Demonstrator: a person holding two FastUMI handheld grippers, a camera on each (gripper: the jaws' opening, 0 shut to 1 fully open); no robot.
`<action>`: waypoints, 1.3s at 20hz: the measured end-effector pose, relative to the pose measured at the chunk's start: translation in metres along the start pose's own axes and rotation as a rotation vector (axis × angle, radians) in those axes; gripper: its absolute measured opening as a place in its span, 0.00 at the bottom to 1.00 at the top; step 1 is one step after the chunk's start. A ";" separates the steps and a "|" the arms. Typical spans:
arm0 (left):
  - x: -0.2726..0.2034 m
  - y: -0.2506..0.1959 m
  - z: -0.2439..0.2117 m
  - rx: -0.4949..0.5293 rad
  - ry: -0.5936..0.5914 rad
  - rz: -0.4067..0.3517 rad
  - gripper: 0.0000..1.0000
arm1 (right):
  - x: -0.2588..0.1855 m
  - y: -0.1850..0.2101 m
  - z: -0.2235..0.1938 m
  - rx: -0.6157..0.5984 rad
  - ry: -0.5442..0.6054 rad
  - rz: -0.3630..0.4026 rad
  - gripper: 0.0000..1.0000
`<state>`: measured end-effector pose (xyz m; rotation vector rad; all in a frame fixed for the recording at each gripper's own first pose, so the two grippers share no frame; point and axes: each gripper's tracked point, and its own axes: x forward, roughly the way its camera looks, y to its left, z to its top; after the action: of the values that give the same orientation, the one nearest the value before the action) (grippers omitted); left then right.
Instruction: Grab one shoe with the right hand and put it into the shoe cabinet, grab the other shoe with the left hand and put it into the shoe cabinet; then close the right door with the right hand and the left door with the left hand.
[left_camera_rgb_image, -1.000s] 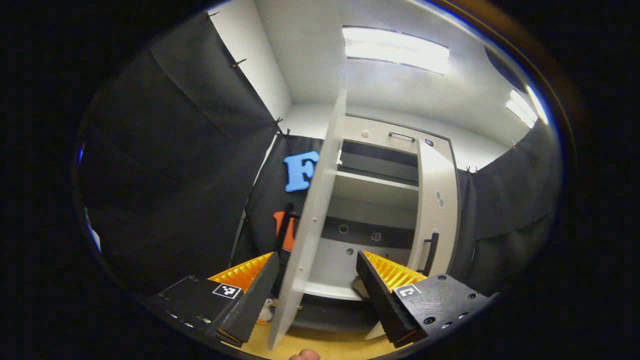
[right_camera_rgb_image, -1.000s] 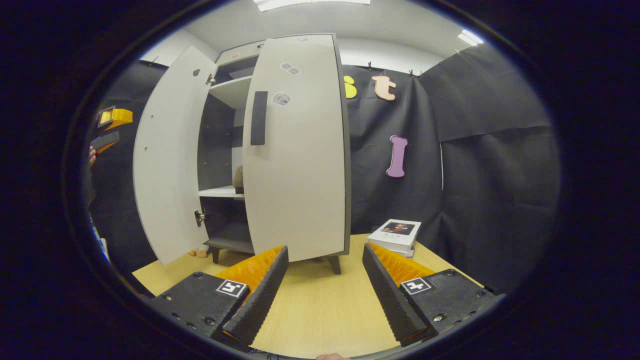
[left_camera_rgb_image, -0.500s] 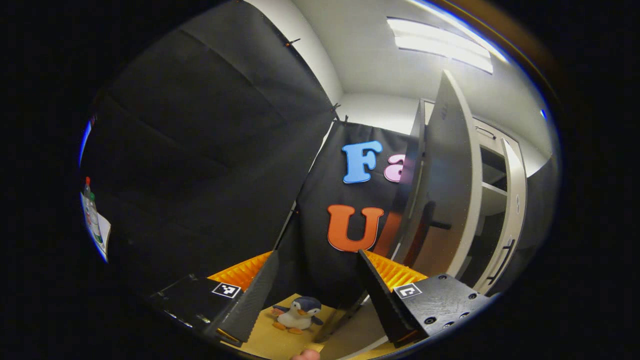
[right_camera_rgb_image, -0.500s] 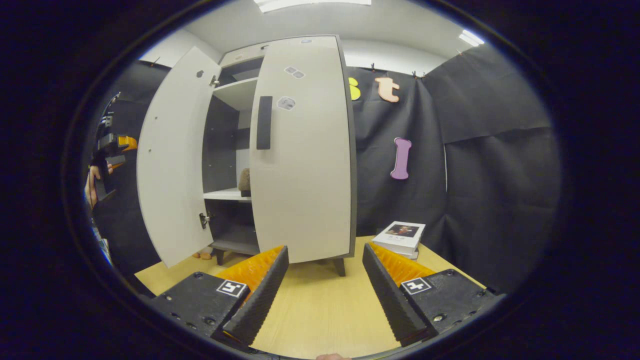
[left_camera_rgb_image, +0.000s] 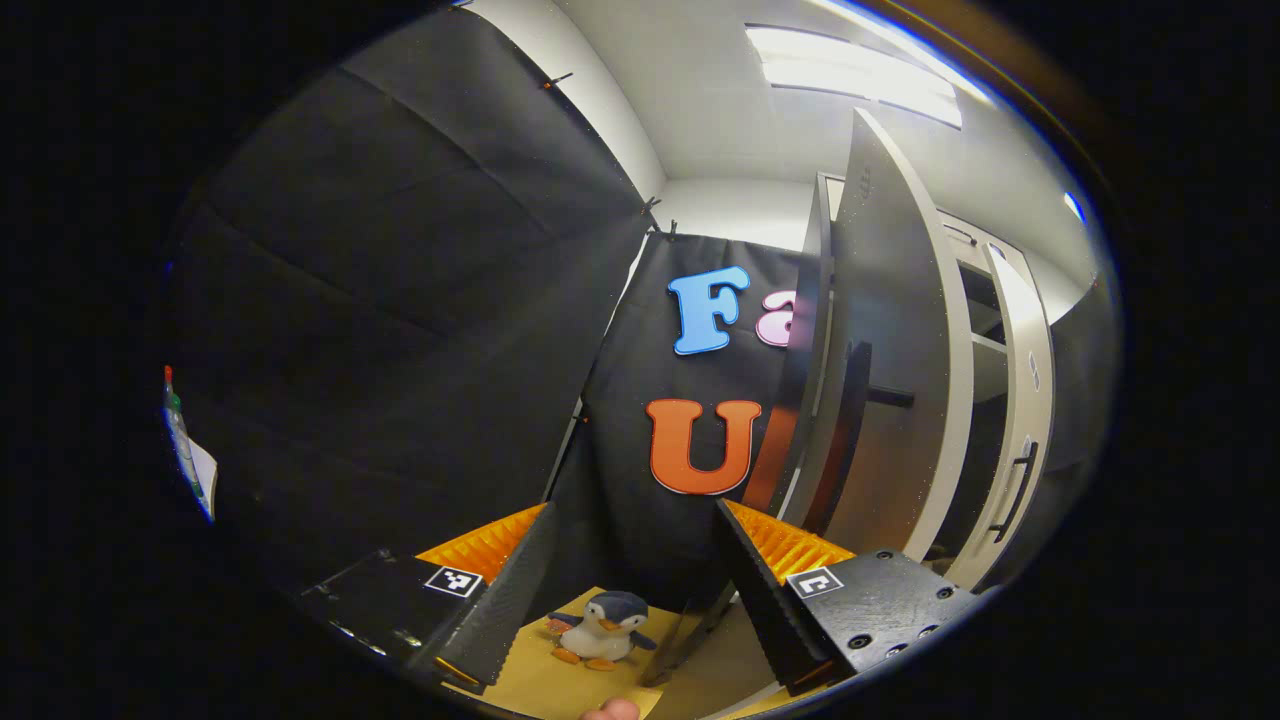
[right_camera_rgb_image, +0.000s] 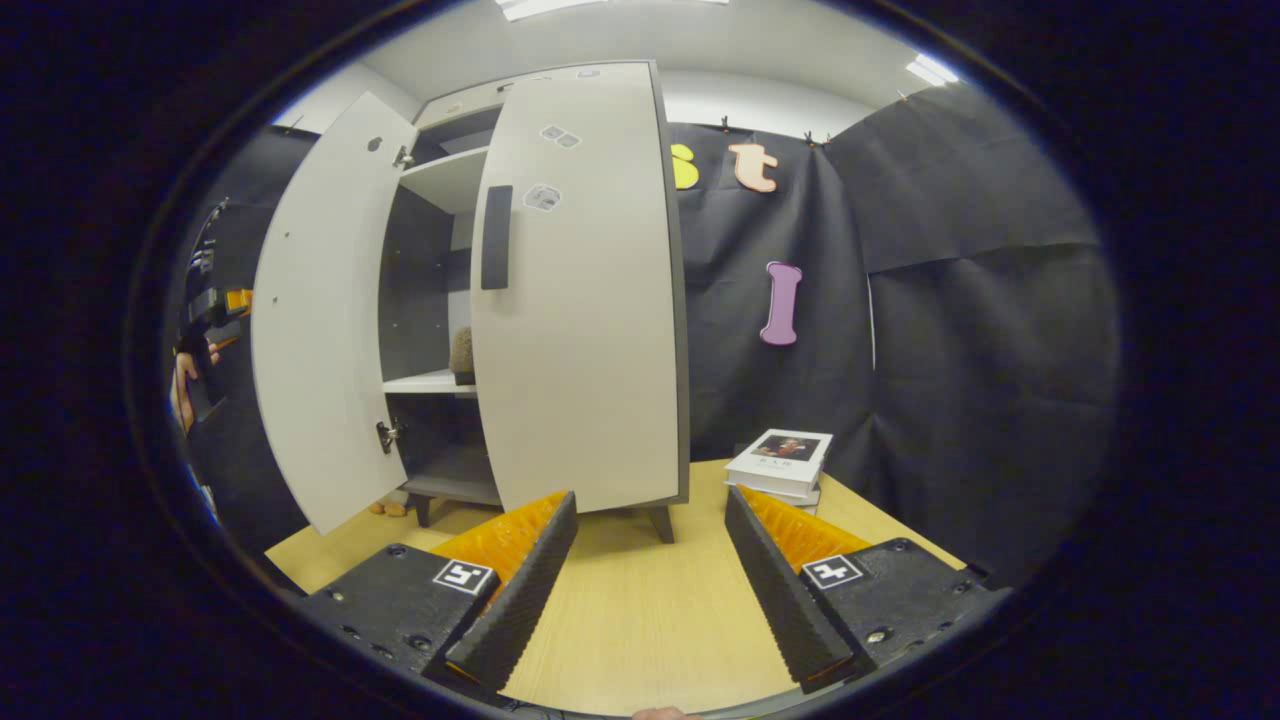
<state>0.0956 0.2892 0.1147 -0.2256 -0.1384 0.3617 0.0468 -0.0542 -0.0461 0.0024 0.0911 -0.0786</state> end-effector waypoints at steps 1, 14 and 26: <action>0.001 -0.003 -0.001 0.005 0.002 -0.001 0.95 | 0.001 0.000 0.000 -0.009 -0.002 0.002 0.98; -0.016 -0.065 -0.004 -0.004 0.021 -0.100 0.94 | 0.002 0.001 0.006 -0.044 -0.023 0.033 0.98; -0.015 -0.170 -0.019 -0.112 0.035 -0.303 0.94 | -0.003 -0.013 0.012 -0.032 -0.043 -0.018 0.98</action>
<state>0.1421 0.1251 0.1367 -0.3168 -0.1563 0.0490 0.0439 -0.0675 -0.0335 -0.0318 0.0498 -0.0956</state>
